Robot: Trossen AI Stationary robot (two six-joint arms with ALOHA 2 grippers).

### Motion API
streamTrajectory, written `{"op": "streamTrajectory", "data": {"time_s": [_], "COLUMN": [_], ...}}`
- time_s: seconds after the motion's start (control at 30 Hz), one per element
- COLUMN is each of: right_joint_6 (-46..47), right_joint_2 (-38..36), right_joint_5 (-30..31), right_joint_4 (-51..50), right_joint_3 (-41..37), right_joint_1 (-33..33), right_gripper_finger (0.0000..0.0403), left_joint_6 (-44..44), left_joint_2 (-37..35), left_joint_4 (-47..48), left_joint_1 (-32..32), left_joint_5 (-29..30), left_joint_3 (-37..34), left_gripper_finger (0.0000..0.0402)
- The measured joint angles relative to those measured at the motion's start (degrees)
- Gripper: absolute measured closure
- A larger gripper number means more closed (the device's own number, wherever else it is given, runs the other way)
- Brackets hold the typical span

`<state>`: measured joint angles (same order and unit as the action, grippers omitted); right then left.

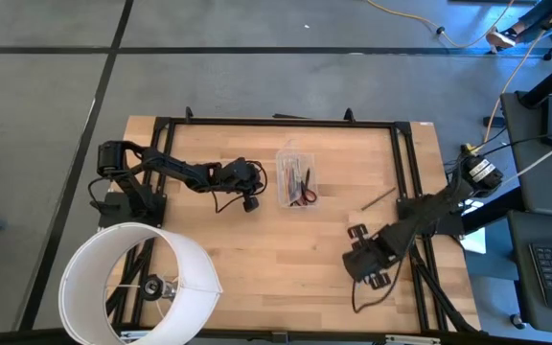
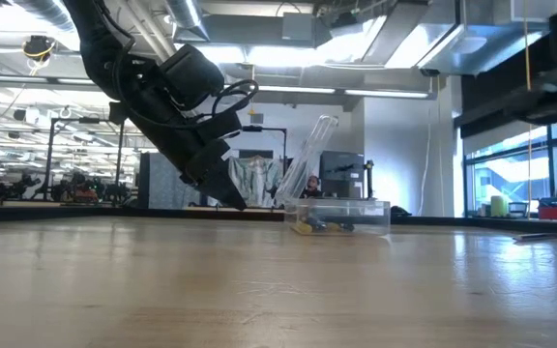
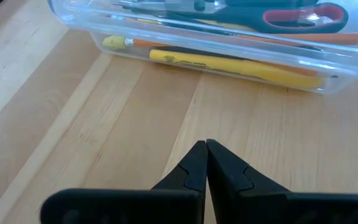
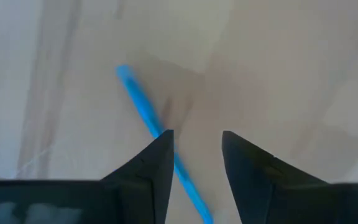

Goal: Pick & place school supplies into a supply box
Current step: Put the blue pen into the transparent supply box

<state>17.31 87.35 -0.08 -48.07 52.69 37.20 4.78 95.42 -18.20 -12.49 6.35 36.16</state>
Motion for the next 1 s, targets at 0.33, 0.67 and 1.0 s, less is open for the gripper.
{"op": "streamTrajectory", "data": {"time_s": [0.33, 0.67, 1.0], "right_joint_6": [-1.03, -1.1, 0.08], "right_joint_2": [7.17, 10.85, 11.39], "right_joint_5": [-0.2, -3.01, -1.23], "right_joint_4": [4.29, 4.52, 4.65], "right_joint_3": [0.0, 0.17, 0.17], "right_joint_1": [3.65, 3.88, 3.92], "right_gripper_finger": [0.0264, 0.0264, 0.0264], "left_joint_6": [0.0, 0.0, 0.0], "left_joint_2": [0.0, 0.0, 0.0], "left_joint_4": [0.02, 0.02, 0.02], "left_joint_1": [0.0, 0.0, 0.0], "left_joint_5": [0.0, 0.0, 0.0], "left_joint_3": [0.0, 0.0, 0.0], "left_gripper_finger": [0.0399, 0.0399, 0.0396]}}
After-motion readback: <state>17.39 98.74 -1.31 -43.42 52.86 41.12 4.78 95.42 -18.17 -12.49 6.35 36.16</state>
